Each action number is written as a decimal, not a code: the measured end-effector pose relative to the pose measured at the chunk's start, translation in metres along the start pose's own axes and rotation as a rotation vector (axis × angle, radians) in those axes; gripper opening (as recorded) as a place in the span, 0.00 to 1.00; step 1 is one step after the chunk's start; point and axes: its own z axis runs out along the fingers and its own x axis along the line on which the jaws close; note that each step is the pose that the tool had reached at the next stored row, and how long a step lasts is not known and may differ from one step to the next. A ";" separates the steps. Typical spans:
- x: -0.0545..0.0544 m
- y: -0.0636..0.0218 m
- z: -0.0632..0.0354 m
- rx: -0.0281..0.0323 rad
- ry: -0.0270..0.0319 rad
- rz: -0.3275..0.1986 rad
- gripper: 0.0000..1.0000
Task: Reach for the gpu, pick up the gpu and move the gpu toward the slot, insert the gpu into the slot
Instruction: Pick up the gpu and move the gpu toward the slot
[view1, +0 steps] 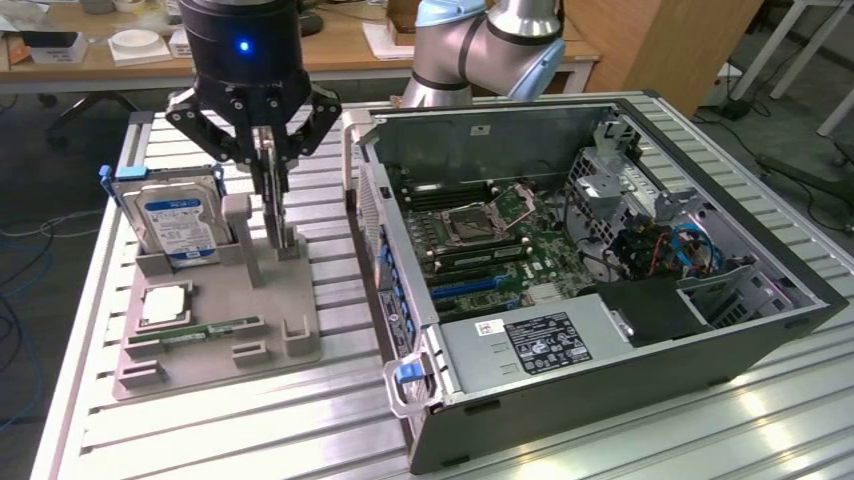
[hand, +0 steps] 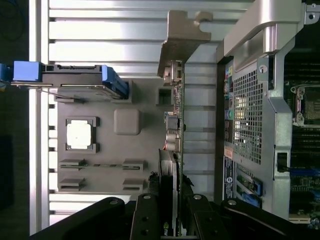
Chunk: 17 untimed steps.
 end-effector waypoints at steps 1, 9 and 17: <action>0.000 0.0001 -0.0016 -0.0001 -0.0002 0.000 0.27; 0.000 0.0009 -0.0162 -0.0001 -0.0001 0.000 0.27; 0.000 0.0016 -0.0304 -0.0001 -0.0002 0.000 0.27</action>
